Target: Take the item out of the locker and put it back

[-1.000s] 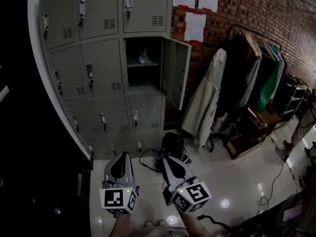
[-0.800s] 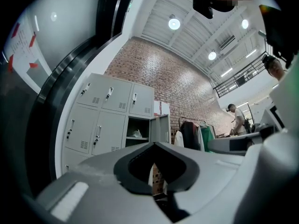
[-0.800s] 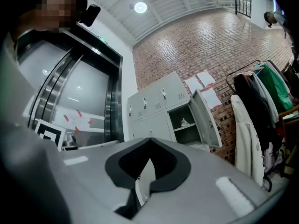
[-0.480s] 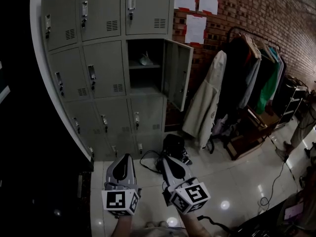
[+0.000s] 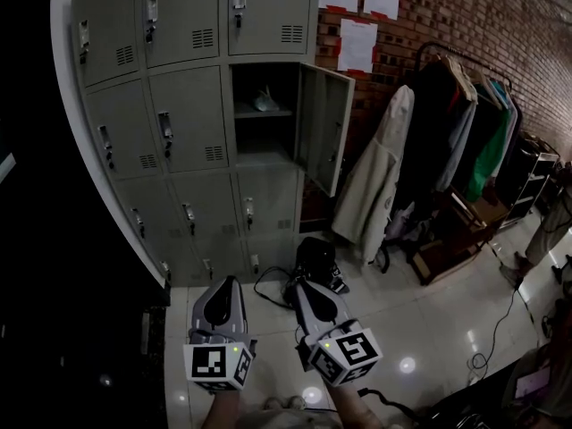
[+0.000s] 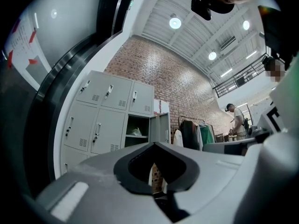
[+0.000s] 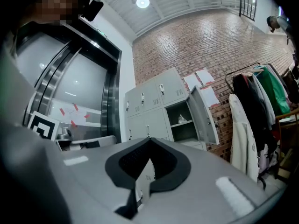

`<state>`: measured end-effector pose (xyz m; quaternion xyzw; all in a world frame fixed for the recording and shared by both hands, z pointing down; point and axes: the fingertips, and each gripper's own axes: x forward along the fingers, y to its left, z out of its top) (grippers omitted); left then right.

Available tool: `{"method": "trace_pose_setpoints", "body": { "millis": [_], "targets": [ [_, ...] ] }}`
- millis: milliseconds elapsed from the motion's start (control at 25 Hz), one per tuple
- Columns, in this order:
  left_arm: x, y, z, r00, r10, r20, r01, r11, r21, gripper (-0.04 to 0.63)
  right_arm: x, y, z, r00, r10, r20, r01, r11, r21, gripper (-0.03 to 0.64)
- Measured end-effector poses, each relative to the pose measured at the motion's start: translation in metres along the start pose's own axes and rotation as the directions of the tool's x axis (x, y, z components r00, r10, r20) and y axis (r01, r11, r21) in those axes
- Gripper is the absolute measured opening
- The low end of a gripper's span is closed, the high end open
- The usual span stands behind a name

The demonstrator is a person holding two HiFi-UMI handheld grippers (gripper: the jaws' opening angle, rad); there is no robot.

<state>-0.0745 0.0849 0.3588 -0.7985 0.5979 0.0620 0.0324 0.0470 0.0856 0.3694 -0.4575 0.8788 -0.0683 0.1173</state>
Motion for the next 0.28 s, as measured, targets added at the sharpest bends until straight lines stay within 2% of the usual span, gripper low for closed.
{"method": "trace_pose_setpoints", "body": {
  "millis": [280],
  "targets": [
    [0.003, -0.0039, 0.0013, 1.0, -0.011, 0.002, 0.011, 1.0, 0.0, 0.006, -0.0008, -0.0034, 0.0028, 1.0, -0.005, 0.002, 0.005, 1.0, -0.004, 0.002]
  ]
}}
